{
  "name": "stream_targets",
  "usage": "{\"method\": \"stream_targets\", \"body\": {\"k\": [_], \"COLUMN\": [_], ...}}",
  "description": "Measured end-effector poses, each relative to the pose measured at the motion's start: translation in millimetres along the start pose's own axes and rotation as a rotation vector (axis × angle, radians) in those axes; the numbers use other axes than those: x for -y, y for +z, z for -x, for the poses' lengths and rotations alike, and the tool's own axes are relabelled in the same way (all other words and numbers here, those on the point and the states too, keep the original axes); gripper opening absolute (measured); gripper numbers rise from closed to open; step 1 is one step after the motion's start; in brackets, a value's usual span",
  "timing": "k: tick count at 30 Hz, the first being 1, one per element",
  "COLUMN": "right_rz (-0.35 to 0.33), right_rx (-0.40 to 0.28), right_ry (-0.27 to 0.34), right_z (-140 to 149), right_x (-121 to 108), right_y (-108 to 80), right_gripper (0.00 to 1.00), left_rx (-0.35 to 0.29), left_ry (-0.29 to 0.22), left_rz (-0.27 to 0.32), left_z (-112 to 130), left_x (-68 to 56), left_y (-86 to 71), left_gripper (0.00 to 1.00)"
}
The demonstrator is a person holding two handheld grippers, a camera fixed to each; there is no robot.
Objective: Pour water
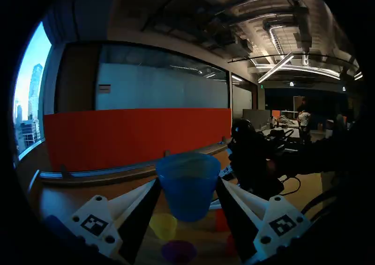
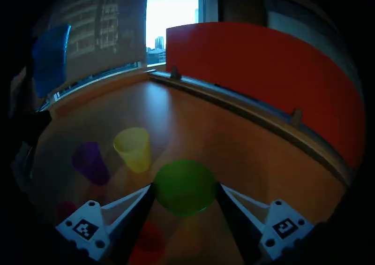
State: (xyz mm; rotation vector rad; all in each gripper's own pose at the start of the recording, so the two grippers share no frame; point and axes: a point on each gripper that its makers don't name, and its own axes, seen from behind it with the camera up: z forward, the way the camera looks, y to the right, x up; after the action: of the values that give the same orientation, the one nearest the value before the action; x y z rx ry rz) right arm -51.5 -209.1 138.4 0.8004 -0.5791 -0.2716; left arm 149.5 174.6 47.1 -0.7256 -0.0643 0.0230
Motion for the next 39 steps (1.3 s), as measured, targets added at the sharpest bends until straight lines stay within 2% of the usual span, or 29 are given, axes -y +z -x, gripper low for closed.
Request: {"method": "stream_targets", "body": {"k": [5,14,21,39], "right_rz": [-0.003,0.013,0.019,0.052], "right_rx": [-0.027,-0.124,-0.196,-0.335], "right_ry": [-0.023,-0.047,-0.047,-0.052], "right_z": [-9.9,-32.0,-46.3,-66.5], "right_x": [8.1,21.7,32.7,49.2], "right_y": [-10.4,-37.6,-61.9,-107.6], "right_gripper": [0.94,0.94,0.94,0.94], "left_rx": [0.001,-0.001,0.002,0.000], "left_ry": [0.009,0.011,0.016,0.031], "left_rz": [-0.004,-0.009,-0.007,0.001], "left_z": [-1.6,-5.1,-5.1,-11.0], "left_x": [-1.0,-2.5,-6.5,-17.1], "left_y": [-2.5,-6.9,-9.3,-14.6], "left_gripper": [0.82,0.82,0.82,0.82]}}
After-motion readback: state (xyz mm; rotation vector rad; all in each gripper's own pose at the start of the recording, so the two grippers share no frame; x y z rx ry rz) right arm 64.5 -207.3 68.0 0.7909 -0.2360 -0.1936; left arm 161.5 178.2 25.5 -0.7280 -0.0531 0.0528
